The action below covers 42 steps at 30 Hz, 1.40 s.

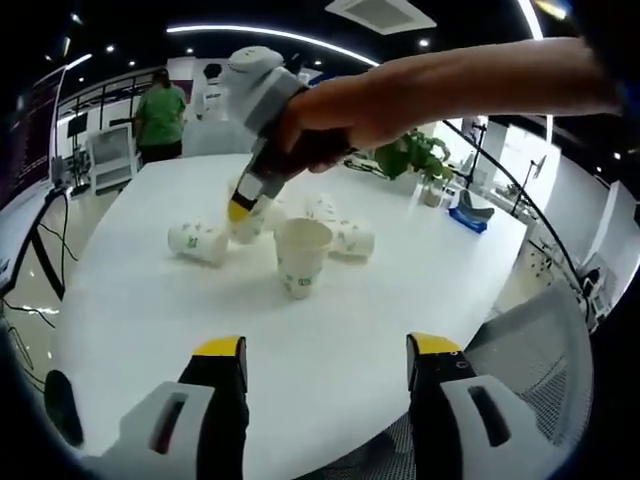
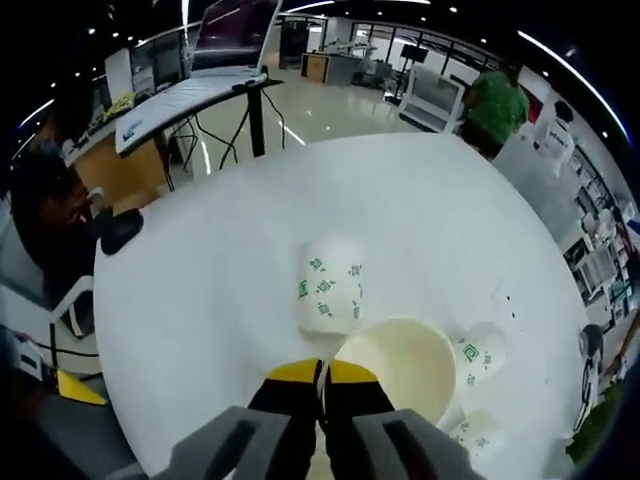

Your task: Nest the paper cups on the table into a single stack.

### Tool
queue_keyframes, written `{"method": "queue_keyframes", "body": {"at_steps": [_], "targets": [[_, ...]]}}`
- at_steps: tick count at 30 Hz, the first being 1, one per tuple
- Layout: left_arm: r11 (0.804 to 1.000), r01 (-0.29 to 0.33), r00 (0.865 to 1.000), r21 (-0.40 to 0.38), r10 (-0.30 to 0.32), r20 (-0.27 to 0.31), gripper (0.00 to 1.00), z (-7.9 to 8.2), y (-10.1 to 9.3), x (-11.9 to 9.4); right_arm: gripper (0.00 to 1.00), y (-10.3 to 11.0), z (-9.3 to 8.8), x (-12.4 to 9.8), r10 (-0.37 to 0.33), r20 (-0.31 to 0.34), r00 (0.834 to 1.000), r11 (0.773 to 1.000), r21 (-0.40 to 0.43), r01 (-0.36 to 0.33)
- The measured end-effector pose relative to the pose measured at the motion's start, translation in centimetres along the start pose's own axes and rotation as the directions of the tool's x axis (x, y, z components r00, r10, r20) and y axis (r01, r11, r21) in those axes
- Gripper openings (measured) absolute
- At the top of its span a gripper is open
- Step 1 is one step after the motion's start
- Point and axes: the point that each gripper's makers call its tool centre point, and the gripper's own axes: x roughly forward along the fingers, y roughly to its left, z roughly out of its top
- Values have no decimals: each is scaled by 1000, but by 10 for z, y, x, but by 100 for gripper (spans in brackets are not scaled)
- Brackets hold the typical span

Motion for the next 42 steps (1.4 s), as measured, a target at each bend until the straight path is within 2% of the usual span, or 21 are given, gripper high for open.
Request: {"method": "queue_keyframes", "body": {"at_steps": [3, 10, 14, 17, 27, 30, 36, 42], "targets": [[1000, 4, 1000, -1, -4, 2, 64, 2, -3, -2, 0, -5, 3, -2, -14, 5, 1000, 1000, -18, 14], [1000, 11, 1000, 9, -11, 4, 64, 2, -5, -2, 0, -9, 8, -27, -35, 31, 999, 999, -38, 36], [1000, 15, 1000, 8, -15, 5, 64, 2, -5, -2, 0, -13, 7, -30, -52, 35, 998, 996, -69, 54], [1000, 18, 1000, 11, -18, 3, 64, 2, -6, -2, 0, -13, 0, -48, -60, 36, 998, 994, -86, 62], [1000, 25, 1000, 14, -25, 6, 64, 3, -7, -1, 0, -6, -19, -76, -55, 38, 998, 993, -105, 59], [1000, 24, 1000, 12, -24, 5, 64, 2, -7, -1, 0, -4, -24, -77, -50, 31, 998, 991, -120, 53], [1000, 22, 1000, 3, -22, 6, 64, 3, -7, -1, 0, 11, -40, -85, -33, 13, 999, 988, -151, 35], [1000, 17, 1000, -1, -17, 7, 64, 3, -6, -1, 0, 26, -46, -87, -15, -1, 1000, 984, -177, 14]]}}
